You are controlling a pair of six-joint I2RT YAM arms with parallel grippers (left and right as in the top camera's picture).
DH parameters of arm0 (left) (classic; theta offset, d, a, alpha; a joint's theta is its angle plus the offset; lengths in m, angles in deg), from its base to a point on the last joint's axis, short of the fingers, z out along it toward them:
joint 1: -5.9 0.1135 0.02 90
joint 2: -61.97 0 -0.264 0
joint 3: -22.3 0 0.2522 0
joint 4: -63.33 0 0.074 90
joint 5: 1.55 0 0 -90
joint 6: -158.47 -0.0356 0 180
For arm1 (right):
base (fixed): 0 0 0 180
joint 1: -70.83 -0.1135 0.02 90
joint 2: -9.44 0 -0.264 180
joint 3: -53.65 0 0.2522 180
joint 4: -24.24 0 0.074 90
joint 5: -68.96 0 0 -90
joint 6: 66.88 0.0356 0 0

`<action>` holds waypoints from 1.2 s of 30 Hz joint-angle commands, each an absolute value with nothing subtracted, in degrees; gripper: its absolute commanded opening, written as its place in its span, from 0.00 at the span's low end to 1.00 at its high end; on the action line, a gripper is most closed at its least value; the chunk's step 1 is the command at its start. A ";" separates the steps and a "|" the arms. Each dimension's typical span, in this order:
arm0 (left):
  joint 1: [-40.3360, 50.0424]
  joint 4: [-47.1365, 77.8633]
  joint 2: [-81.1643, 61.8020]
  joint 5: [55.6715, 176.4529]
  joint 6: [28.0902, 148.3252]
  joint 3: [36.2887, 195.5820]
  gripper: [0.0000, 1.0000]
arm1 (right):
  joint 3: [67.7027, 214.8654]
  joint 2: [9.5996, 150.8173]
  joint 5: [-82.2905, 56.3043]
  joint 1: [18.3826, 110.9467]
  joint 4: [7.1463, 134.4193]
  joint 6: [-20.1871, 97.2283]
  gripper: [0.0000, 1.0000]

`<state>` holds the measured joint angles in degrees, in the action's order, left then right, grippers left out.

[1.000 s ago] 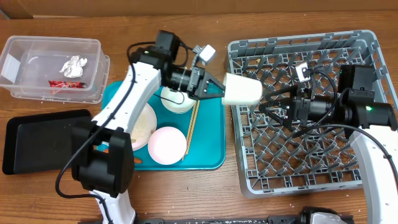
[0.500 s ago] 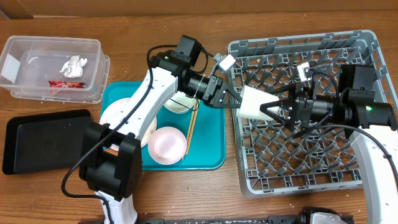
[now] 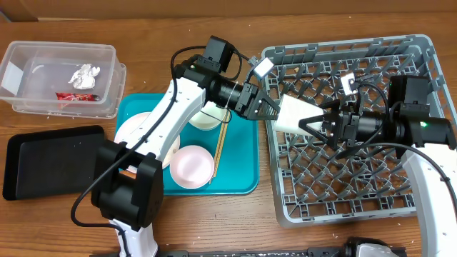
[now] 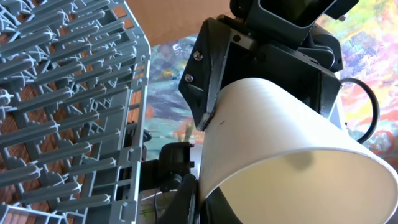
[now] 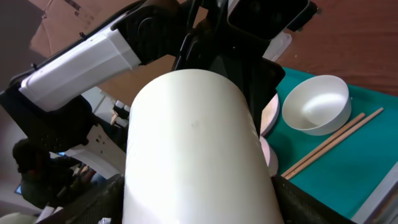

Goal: Sort waste into correct bins and load items into the dishwasher
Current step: 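Place the white cup in the rack's front right with the right gripper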

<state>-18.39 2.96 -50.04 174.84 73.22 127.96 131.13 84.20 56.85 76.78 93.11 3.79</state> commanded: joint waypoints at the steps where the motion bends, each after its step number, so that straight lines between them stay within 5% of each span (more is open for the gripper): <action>1: -18.50 3.42 -50.43 175.27 74.95 129.01 0.04 | 132.31 84.24 58.62 76.57 93.20 3.59 0.70; 11: -18.50 3.46 -50.43 174.42 74.93 129.01 0.10 | 132.31 84.24 58.58 76.57 93.37 3.57 0.62; 15: -18.46 3.40 -50.43 171.95 74.95 129.01 0.46 | 132.31 84.24 58.47 76.57 93.37 3.57 0.58; 19: -17.74 2.96 -50.43 166.27 76.74 129.01 0.55 | 132.31 84.24 54.77 76.57 93.39 4.12 0.47; 25: -12.47 -1.48 -50.30 151.21 77.22 129.42 0.55 | 133.73 84.18 36.52 76.94 93.28 11.26 0.38; 31: -2.98 -9.78 -46.52 134.77 74.56 131.10 0.73 | 144.16 84.09 8.18 82.31 100.91 23.94 0.30; 36: 3.42 -16.76 -39.83 112.81 74.78 133.84 0.70 | 152.11 84.09 -7.87 90.69 108.39 32.07 0.29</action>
